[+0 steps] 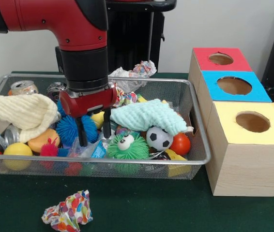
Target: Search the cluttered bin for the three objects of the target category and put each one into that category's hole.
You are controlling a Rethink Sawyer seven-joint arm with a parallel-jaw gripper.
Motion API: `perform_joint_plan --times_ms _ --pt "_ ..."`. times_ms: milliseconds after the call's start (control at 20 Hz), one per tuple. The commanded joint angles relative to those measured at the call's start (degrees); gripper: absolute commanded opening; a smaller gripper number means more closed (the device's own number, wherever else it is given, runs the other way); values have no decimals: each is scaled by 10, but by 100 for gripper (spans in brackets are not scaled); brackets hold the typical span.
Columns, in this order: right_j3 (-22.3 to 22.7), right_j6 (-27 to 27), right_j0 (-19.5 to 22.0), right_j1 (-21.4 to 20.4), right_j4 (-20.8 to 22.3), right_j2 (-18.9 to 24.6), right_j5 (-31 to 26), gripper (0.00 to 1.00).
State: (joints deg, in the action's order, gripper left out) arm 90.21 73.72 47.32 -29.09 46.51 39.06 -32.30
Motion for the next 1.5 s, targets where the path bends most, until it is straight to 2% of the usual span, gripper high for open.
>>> perform_joint_plan --times_ms 50,250,600,900,1500 --pt "-7 -119 6 28 42 5 -9 100" --pt "-5 -115 8 30 47 6 -8 100" --pt "-7 -98 15 35 30 10 -14 100" --pt "-13 -103 18 37 26 14 -20 100" --pt "-56 -116 11 71 41 9 -21 100"
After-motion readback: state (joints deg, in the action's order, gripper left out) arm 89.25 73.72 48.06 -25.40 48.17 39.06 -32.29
